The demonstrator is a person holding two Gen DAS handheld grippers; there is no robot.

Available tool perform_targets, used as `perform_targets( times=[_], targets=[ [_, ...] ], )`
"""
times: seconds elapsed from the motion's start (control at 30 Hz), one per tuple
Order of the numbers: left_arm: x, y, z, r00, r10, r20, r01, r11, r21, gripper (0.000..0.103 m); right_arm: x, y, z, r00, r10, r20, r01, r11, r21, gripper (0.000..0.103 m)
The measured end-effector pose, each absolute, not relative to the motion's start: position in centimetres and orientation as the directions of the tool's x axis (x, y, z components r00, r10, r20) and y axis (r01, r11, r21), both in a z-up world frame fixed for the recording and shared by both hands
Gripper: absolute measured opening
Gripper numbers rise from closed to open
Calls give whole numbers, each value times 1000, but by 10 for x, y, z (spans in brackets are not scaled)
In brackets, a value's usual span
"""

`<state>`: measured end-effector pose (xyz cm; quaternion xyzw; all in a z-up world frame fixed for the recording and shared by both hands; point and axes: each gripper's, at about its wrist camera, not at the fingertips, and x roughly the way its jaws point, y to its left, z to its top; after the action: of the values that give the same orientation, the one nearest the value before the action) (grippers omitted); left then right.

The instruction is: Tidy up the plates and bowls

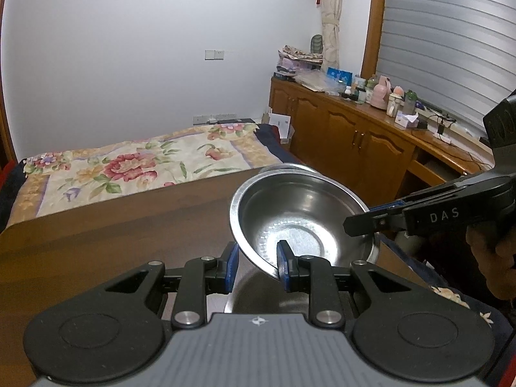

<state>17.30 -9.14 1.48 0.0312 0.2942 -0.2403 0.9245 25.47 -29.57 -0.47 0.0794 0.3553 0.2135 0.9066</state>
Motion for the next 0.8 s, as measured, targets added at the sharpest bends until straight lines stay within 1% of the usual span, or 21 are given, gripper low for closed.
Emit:
perform_targets(
  times=[0.17, 0.47, 0.67, 0.8],
  targets=[
    [161, -89, 3, 704, -430, -566, 465, 880, -91, 27, 245, -296, -18, 646, 454, -614, -330, 891, 311, 23],
    [129, -91, -19, 703, -410, -582, 479, 877, -39, 27, 222, -292, -42, 622, 464, -631, -330, 886, 325, 23],
    [121, -90, -29, 711, -401, -578, 476, 879, -24, 27, 212, -290, -51, 634, 456, -624, -327, 890, 318, 23],
    [122, -91, -36, 707, -386, -592, 469, 883, -15, 27, 209, -288, -60, 658, 447, -606, -309, 894, 325, 23]
  ],
)
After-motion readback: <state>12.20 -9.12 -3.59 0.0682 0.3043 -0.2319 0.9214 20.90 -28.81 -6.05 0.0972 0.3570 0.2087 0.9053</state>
